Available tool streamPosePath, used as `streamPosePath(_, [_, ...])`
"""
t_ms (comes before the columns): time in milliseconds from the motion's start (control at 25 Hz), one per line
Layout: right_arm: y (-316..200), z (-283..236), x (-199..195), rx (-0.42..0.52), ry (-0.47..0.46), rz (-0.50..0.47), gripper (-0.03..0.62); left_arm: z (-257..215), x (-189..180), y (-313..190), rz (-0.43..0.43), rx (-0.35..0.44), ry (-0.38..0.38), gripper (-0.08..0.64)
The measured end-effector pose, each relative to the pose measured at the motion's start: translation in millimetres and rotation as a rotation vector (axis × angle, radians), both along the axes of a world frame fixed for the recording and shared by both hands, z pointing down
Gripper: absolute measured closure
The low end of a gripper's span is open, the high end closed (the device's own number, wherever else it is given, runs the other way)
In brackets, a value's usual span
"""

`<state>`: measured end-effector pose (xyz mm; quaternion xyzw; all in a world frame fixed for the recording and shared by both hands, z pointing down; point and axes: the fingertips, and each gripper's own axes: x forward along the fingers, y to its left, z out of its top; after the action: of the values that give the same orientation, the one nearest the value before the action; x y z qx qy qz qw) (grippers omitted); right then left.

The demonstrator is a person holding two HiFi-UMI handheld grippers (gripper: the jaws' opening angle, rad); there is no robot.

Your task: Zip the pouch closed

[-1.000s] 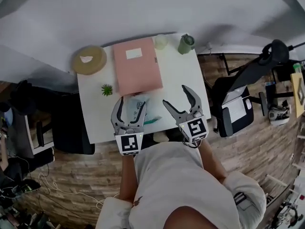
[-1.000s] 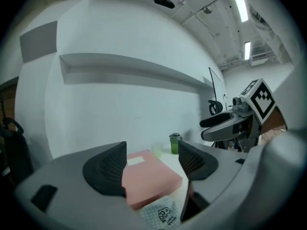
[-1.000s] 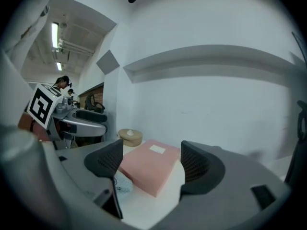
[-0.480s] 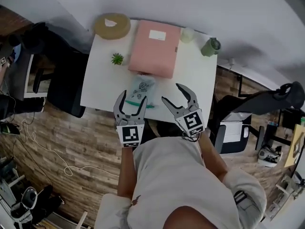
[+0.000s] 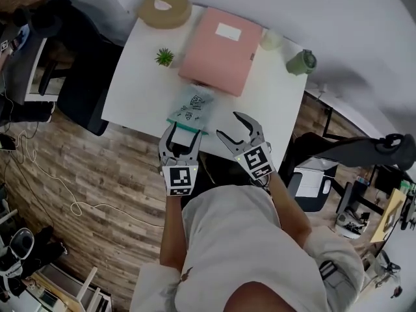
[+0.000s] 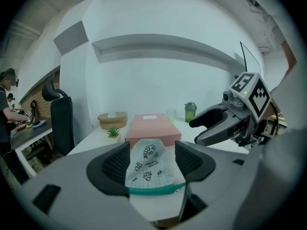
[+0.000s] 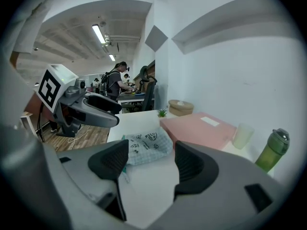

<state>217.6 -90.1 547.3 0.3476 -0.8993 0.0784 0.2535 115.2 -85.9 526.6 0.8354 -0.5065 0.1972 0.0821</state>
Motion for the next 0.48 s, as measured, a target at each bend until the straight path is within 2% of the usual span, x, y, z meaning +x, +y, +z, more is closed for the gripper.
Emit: streamPosePath(480, [24.8, 61.7, -16.9, -0.093, 0.067, -0.126, 0.331, 77.1, 12.5, 29.6, 0.004, -0.145, 0.006, 0.29])
